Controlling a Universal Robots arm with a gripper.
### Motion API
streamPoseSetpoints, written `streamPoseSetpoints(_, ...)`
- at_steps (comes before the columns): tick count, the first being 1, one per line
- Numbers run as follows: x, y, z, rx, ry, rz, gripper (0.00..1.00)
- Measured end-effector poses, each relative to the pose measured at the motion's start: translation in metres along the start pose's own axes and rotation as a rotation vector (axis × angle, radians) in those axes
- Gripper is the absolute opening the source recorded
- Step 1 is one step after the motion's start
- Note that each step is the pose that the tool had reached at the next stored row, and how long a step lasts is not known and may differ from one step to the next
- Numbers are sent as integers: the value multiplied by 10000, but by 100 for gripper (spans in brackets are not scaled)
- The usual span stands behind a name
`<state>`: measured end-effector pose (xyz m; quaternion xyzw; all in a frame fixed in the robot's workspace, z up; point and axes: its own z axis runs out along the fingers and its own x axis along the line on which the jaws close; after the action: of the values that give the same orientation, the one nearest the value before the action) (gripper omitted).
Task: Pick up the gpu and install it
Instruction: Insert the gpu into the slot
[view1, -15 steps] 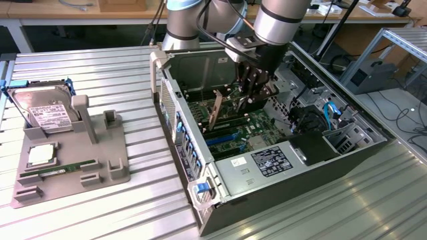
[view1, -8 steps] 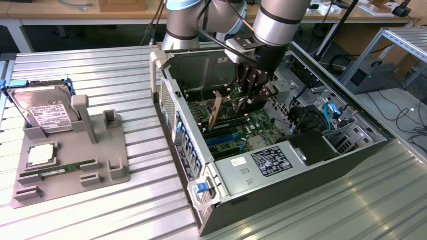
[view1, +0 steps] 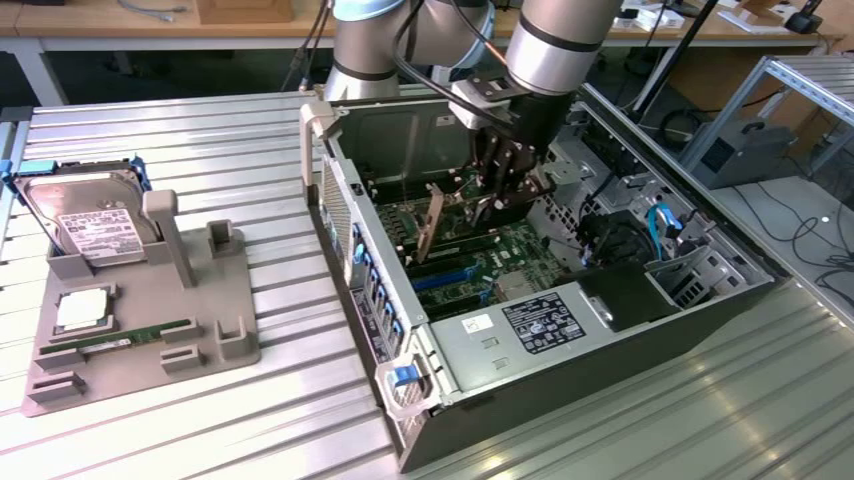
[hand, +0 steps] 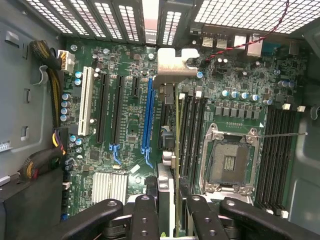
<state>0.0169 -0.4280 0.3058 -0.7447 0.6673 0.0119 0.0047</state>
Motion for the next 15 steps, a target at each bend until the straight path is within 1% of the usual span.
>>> streamPoseSetpoints(15,2,-1,68,0,-1,0,27)
